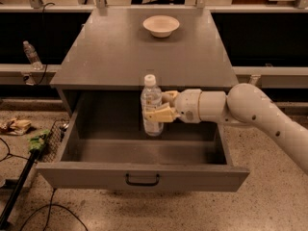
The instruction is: Place blue plastic bottle into top drawer
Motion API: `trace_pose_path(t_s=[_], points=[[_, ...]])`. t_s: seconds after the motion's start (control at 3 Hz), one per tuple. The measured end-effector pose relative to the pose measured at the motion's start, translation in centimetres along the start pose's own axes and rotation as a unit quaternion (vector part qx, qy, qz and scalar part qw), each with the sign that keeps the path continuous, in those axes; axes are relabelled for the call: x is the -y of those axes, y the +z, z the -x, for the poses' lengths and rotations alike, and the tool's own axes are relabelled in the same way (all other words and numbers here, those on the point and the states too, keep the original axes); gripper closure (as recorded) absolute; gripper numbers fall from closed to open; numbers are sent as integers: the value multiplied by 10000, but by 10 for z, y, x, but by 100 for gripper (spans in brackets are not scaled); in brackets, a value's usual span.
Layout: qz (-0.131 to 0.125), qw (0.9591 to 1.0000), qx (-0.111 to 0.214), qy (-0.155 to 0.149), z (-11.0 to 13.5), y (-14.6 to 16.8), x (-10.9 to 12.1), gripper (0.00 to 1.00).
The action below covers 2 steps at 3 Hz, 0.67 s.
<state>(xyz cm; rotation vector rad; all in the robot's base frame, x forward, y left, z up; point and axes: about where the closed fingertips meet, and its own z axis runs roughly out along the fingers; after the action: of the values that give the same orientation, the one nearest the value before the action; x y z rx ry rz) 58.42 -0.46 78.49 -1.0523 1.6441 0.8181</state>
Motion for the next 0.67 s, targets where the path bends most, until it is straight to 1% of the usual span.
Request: trace_pose_path(t_s=[0.33,0.67], points=[[578,9977,-301,164,-42,-14,-28,100],[672,9973,-295,9,-59,-10,-35,100]])
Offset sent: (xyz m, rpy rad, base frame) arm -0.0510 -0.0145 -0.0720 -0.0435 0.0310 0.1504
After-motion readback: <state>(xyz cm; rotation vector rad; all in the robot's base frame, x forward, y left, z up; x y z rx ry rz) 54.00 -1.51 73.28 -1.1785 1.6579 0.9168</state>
